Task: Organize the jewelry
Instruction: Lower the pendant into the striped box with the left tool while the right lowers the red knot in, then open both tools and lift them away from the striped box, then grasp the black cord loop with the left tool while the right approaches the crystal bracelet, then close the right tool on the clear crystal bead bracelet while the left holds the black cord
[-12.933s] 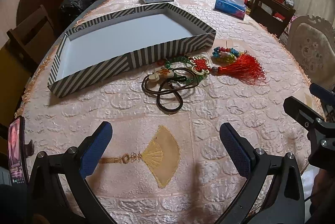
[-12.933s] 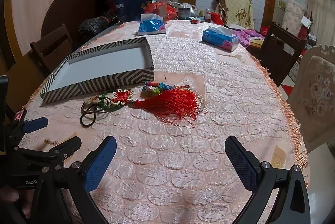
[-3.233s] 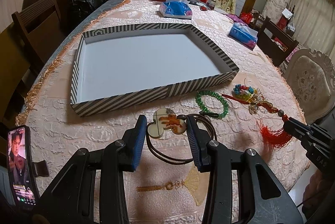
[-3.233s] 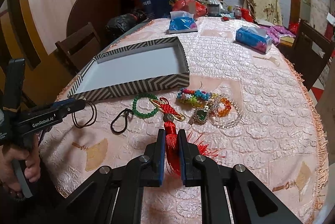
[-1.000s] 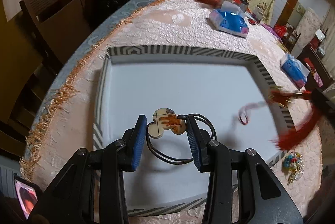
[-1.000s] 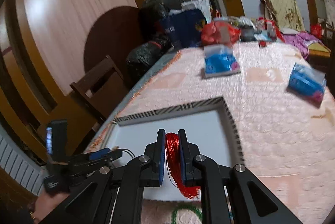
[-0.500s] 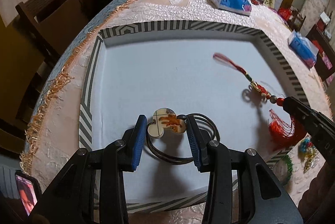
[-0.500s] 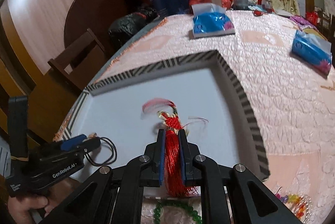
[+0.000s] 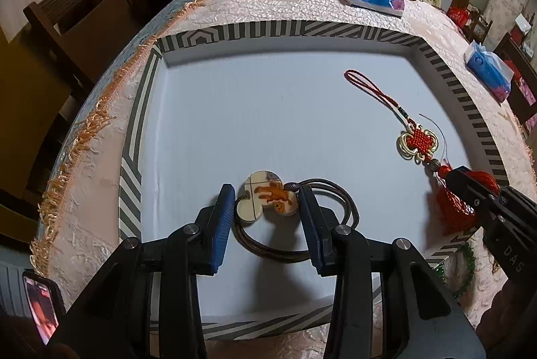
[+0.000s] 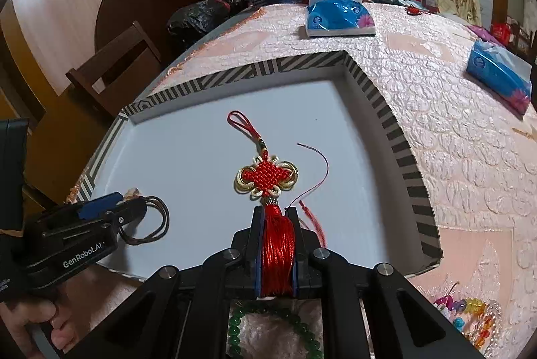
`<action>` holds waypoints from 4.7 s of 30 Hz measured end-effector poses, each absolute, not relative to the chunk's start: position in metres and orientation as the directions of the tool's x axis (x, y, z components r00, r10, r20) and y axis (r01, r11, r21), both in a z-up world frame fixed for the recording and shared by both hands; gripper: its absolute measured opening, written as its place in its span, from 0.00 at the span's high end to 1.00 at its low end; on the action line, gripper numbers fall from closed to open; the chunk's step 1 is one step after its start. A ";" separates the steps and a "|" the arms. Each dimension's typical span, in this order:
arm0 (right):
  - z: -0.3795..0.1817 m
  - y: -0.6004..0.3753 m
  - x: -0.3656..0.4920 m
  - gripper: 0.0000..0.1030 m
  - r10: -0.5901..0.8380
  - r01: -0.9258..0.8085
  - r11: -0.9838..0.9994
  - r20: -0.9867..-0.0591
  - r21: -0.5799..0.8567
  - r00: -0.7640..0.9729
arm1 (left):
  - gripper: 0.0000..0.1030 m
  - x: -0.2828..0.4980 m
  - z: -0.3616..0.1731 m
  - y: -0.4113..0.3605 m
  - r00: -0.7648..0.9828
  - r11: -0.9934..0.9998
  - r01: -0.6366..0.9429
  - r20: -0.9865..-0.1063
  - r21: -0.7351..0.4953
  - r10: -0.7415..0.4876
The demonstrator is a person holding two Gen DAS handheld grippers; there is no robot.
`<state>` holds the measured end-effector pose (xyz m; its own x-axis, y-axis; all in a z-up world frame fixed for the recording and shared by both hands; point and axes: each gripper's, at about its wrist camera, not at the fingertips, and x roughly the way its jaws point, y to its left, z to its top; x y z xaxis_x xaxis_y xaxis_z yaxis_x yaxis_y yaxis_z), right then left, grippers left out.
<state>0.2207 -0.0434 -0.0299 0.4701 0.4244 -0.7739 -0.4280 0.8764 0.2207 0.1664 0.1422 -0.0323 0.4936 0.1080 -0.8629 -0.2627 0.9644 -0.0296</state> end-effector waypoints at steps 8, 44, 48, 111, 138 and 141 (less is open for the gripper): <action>-0.029 -0.039 0.217 0.89 0.427 -0.440 0.872 -0.773 0.214 0.469 | 0.54 0.165 -0.033 0.139 0.488 0.964 -0.266 -0.865 -0.016 0.120; -0.033 -0.185 0.096 0.56 0.330 -0.387 0.915 -0.765 0.115 0.553 | 0.35 0.075 0.008 0.051 0.652 0.996 0.071 -0.754 -0.054 -0.087; -0.042 -0.194 0.088 0.56 0.345 -0.373 0.916 -0.755 0.143 0.558 | 0.35 0.086 -0.010 0.034 0.608 0.988 0.133 -0.781 -0.075 -0.142; 0.014 -0.206 0.106 0.93 0.469 -0.392 0.878 -0.656 0.274 0.592 | 0.96 0.081 -0.009 0.055 0.589 0.994 0.049 -0.801 -0.095 -0.106; 0.041 -0.188 0.100 0.93 0.445 -0.401 0.888 -0.642 0.226 0.624 | 0.96 0.076 0.007 0.058 0.622 0.988 0.055 -0.769 -0.144 -0.147; 0.043 -0.186 0.101 0.93 0.447 -0.406 0.886 -0.639 0.223 0.625 | 0.96 0.076 0.010 0.061 0.629 0.987 0.051 -0.763 -0.152 -0.150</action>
<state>0.1014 -0.1864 0.0432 0.6255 0.4474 -0.6392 -0.4056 0.8863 0.2235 0.0756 0.0607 0.0103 0.6294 -0.1496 -0.7625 0.0509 0.9871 -0.1516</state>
